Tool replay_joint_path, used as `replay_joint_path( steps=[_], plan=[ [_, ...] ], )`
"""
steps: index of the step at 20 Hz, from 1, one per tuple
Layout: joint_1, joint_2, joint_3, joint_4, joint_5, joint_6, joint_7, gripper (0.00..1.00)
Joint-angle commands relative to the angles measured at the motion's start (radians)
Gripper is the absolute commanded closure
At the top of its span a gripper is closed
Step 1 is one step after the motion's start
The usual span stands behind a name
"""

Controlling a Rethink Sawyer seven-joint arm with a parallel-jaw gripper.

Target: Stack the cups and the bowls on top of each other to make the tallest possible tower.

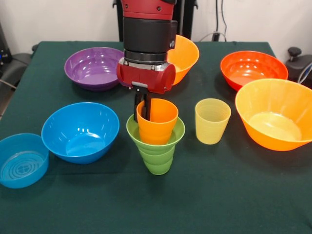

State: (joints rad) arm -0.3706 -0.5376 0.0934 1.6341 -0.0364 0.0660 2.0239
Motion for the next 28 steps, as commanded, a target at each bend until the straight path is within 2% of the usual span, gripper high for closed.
replay_joint_path(
  steps=[1,6,15,28],
  plan=[
    [-0.004,0.022,0.08,-0.048,-0.036,0.103,0.014,1.0],
    [-0.016,0.024,0.096,-0.038,-0.032,0.101,0.019,1.0],
    [0.014,0.048,0.082,-0.057,-0.013,0.102,0.04,1.0],
    [0.011,0.05,0.087,-0.048,-0.005,0.1,0.053,1.0]
  ],
)
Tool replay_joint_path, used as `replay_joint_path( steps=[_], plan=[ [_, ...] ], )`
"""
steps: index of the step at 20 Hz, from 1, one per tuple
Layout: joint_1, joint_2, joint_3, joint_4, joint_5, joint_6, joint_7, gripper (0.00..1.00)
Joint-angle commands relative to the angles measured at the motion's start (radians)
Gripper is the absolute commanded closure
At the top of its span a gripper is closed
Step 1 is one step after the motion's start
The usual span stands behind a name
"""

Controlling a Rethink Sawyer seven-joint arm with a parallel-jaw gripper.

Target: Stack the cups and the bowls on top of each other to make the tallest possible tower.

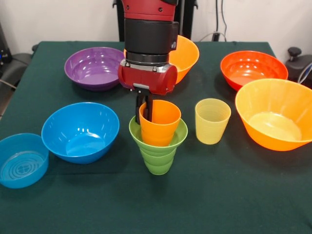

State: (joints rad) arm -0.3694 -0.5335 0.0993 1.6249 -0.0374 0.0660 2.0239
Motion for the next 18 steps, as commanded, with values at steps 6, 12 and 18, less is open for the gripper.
replay_joint_path(
  steps=[6,12,18],
  plan=[
    [0.003,0.044,0.086,-0.036,0.006,0.129,0.052,1.0],
    [0.013,0.038,0.08,-0.032,0.03,0.16,0.067,1.0],
    [0.019,0.047,0.076,-0.043,0.032,0.156,0.063,1.0]
  ],
)
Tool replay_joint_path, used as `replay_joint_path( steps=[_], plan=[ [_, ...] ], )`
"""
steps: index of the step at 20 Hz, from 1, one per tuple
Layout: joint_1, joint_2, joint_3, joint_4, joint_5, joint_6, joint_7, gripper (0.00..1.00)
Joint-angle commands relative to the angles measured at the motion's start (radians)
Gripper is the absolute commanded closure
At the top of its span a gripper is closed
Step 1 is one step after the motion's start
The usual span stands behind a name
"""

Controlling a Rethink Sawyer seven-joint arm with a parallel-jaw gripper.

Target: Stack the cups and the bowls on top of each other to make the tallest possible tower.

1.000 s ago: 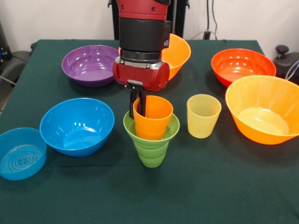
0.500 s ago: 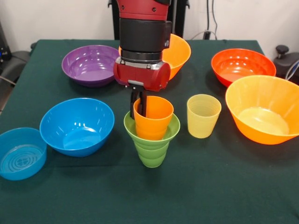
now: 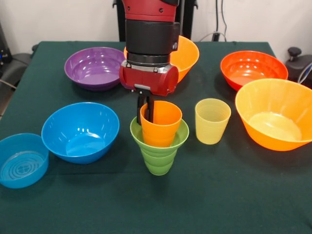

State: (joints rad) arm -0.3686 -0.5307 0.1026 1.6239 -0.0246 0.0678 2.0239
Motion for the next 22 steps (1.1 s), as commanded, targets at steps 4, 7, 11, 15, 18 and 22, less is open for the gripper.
replay_joint_path(
  steps=[4,7,11,15,18,22],
  plan=[
    [0.019,0.042,0.073,-0.035,0.017,0.15,0.064,1.0],
    [0.02,0.04,0.068,-0.034,0.019,0.163,0.063,1.0],
    [0.021,0.042,0.065,-0.032,0.022,0.185,0.062,1.0],
    [0.02,0.041,0.059,-0.043,0.019,0.22,0.051,1.0],
    [0.02,0.038,0.061,-0.041,0.018,0.23,0.053,1.0],
    [0.013,0.021,0.066,-0.029,0.017,0.247,0.053,1.0]
  ],
)
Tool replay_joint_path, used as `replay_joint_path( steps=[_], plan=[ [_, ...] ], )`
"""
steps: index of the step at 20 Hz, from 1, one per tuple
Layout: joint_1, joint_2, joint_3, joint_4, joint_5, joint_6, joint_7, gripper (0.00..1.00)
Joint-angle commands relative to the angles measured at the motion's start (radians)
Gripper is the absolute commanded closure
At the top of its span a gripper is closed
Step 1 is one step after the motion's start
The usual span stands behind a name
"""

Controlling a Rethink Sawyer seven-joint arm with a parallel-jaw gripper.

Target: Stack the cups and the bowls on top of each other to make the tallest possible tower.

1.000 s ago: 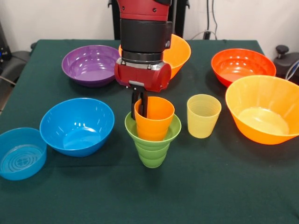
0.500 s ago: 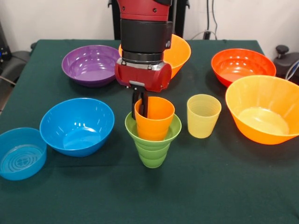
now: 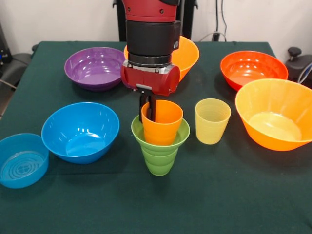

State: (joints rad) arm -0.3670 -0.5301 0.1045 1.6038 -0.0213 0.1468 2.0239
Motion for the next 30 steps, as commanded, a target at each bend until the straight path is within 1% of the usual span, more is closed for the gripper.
replay_joint_path(
  steps=[1,5,9,14,26,27,30],
  plan=[
    [0.008,0.017,0.066,-0.003,0.011,0.167,0.052,1.0],
    [0.008,0.01,0.066,0.01,0.0,0.151,0.05,1.0],
    [0.002,0.01,0.07,0.0,-0.009,0.149,0.036,1.0],
    [0.001,0.008,0.071,0.018,-0.007,0.14,0.045,1.0],
    [-0.006,0.004,0.073,0.015,-0.015,0.138,0.035,1.0],
    [-0.007,0.003,0.073,0.015,-0.016,0.139,0.033,0.0],
    [-0.006,0.004,0.072,0.013,-0.017,0.142,0.031,0.0]
  ],
)
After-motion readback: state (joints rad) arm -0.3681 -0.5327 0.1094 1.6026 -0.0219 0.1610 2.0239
